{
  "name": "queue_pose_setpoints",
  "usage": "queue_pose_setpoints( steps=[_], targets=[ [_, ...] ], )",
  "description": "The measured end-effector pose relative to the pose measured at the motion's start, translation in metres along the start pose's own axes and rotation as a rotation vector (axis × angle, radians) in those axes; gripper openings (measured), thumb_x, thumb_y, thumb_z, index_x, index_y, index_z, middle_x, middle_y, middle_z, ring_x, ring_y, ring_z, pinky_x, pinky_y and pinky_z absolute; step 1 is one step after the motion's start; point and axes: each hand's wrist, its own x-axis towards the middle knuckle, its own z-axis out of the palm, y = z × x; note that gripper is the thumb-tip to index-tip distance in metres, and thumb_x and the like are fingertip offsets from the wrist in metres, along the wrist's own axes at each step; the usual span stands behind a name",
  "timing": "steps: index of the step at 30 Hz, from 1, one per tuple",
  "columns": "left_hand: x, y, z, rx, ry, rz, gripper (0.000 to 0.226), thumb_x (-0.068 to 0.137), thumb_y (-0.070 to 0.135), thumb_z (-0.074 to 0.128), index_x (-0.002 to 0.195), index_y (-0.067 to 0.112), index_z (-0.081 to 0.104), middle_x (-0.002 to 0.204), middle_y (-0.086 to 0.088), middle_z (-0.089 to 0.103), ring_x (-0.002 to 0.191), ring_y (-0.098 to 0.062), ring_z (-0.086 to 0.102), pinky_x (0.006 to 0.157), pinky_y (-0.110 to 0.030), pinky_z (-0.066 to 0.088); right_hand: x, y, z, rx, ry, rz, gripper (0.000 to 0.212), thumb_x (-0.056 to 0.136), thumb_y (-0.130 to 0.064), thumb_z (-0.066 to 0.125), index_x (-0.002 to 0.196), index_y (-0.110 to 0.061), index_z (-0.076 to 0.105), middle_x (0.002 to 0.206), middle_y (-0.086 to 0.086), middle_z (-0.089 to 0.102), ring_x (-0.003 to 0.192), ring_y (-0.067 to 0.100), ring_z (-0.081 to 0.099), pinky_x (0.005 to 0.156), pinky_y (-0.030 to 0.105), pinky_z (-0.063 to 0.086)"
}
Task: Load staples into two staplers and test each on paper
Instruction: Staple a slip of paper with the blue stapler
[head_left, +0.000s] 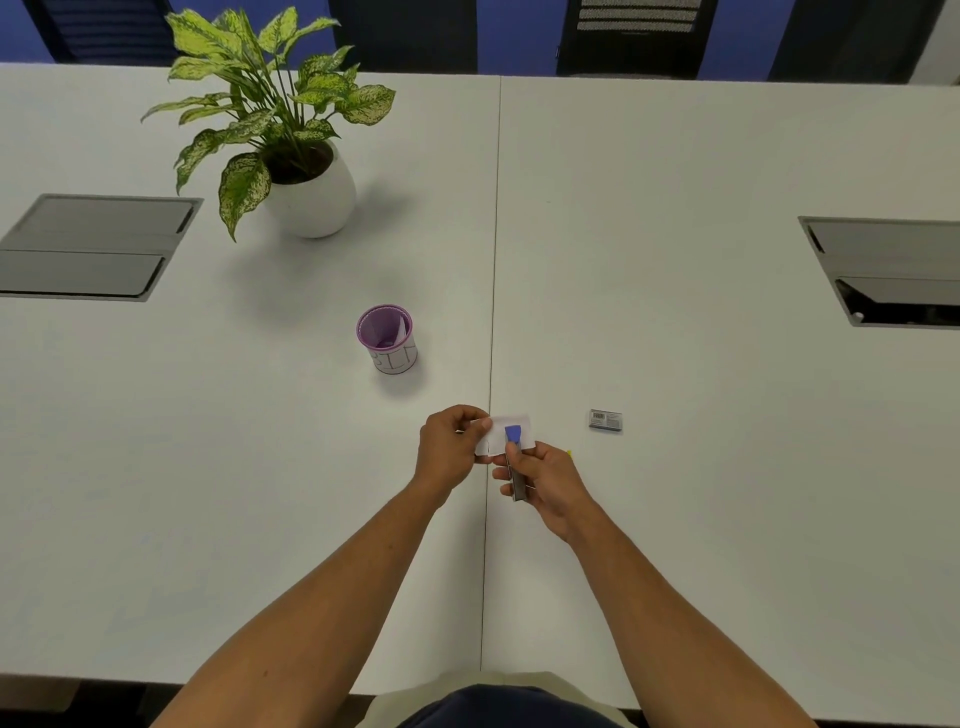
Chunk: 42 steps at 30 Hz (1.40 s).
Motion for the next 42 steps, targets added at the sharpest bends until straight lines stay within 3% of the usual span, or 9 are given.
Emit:
queue_pose_setpoints(
  steps=[3,9,16,25,31,35,38,42],
  targets=[
    [0.001,-0.001,-0.001,0.017,0.003,-0.005,0.002,0.090,0.016,0.066,0.090,0.016,0.068,0.095,-0.007,0.069,0.088,-0.024,0.068,0.067,-0.039,0.062,0.000,-0.001,0.003,0.001,0.013,-0.001,0.030,0.091,-0.027,0.066,0.110,-0.005,0.066,0.091,0.007,0.075,0.079,0.019,0.072,0.068,0.031,0.058],
    [0.001,-0.001,-0.003,-0.012,-0.001,0.006,0.003,0.090,0.015,0.067,0.088,0.017,0.068,0.091,-0.006,0.069,0.087,-0.026,0.068,0.064,-0.035,0.062,0.002,0.001,0.007,0.022,0.030,-0.004,0.029,0.091,-0.025,0.066,0.110,-0.002,0.064,0.090,0.009,0.074,0.077,0.021,0.072,0.072,0.033,0.060],
    [0.002,0.000,-0.003,0.022,-0.001,0.010,0.005,0.090,0.018,0.066,0.091,0.015,0.070,0.091,-0.003,0.068,0.089,-0.026,0.065,0.078,-0.044,0.060,0.002,0.000,0.013,-0.018,0.108,-0.028,0.018,0.092,-0.026,0.065,0.102,-0.010,0.064,0.087,0.010,0.074,0.073,0.019,0.071,0.065,0.027,0.060],
    [0.002,0.001,-0.004,0.017,0.014,0.009,0.004,0.091,0.017,0.065,0.090,0.015,0.069,0.091,-0.002,0.066,0.094,-0.027,0.064,0.078,-0.044,0.060,0.001,0.001,0.009,-0.032,0.024,-0.041,0.019,0.088,-0.028,0.069,0.103,-0.019,0.064,0.087,0.001,0.076,0.079,0.020,0.074,0.067,0.026,0.059],
    [0.001,-0.007,-0.003,0.008,0.033,-0.031,0.004,0.091,0.014,0.064,0.095,0.014,0.067,0.096,-0.004,0.063,0.098,-0.026,0.062,0.071,-0.039,0.062,0.000,0.012,0.002,-0.010,0.085,-0.019,0.026,0.087,-0.015,0.071,0.111,-0.007,0.063,0.097,0.010,0.074,0.087,0.026,0.074,0.080,0.035,0.060],
    [0.003,-0.014,-0.008,-0.019,0.063,-0.070,0.005,0.091,0.013,0.064,0.095,0.015,0.066,0.100,-0.007,0.063,0.100,-0.027,0.063,0.067,-0.033,0.062,0.001,0.016,-0.004,-0.036,0.161,-0.019,0.027,0.083,-0.003,0.073,0.108,-0.007,0.062,0.099,0.013,0.073,0.088,0.029,0.072,0.074,0.031,0.060],
    [0.007,-0.016,-0.011,-0.032,0.099,-0.111,0.005,0.091,0.013,0.064,0.095,0.015,0.065,0.101,-0.009,0.064,0.100,-0.028,0.063,0.070,-0.038,0.062,0.006,0.021,-0.004,-0.210,0.257,-0.030,0.024,0.081,-0.011,0.076,0.102,-0.012,0.063,0.092,0.004,0.073,0.084,0.024,0.072,0.069,0.028,0.057],
    [0.012,-0.019,-0.016,-0.033,0.122,-0.154,0.009,0.090,0.012,0.064,0.100,0.010,0.064,0.106,-0.013,0.066,0.102,-0.030,0.063,0.078,-0.047,0.060,0.016,0.028,0.001,-0.510,0.378,-0.108,0.020,0.079,-0.021,0.078,0.085,-0.022,0.060,0.073,-0.008,0.065,0.063,0.007,0.062,0.050,0.010,0.045]
  ],
)
